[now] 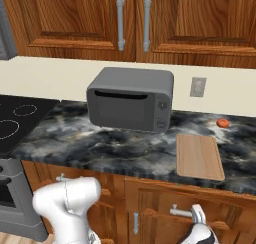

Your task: Open the drawer on the right and place the cutting tools on the cutting board.

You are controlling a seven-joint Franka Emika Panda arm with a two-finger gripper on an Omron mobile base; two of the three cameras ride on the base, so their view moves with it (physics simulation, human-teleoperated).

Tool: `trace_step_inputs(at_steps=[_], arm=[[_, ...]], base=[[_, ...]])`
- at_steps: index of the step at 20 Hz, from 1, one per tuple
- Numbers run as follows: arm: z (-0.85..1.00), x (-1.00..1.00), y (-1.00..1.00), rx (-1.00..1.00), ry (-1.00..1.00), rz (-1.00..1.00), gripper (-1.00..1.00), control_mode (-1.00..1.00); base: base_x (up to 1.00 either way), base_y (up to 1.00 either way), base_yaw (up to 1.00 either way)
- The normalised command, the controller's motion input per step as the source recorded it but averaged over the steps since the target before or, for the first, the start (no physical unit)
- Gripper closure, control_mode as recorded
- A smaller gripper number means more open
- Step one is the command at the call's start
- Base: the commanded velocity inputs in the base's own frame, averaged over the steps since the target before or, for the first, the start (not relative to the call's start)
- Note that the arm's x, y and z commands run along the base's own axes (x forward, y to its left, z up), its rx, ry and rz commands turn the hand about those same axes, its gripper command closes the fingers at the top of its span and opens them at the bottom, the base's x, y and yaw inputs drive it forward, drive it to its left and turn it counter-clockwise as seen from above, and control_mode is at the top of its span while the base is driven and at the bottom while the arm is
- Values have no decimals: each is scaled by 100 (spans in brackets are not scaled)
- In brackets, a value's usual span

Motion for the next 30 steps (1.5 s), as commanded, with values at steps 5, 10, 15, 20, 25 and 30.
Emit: trace_step_inputs(at_steps=[5, 10, 15, 20, 25, 30], arm=[[-18, -100, -3, 0, -8, -5, 100, -100], [-19, -95, -1, 0, -2, -3, 100, -100], [-20, -81, 0, 0, 0, 0, 100, -100], [-18, -80, 0, 0, 0, 0, 100, -100], [-18, -83, 0, 0, 0, 0, 100, -100], [-5, -61, 0, 0, 0, 0, -100, -100]], base=[[0, 0, 0], [0, 0, 0], [0, 0, 0], [0, 0, 0], [0, 0, 0], [0, 0, 0]])
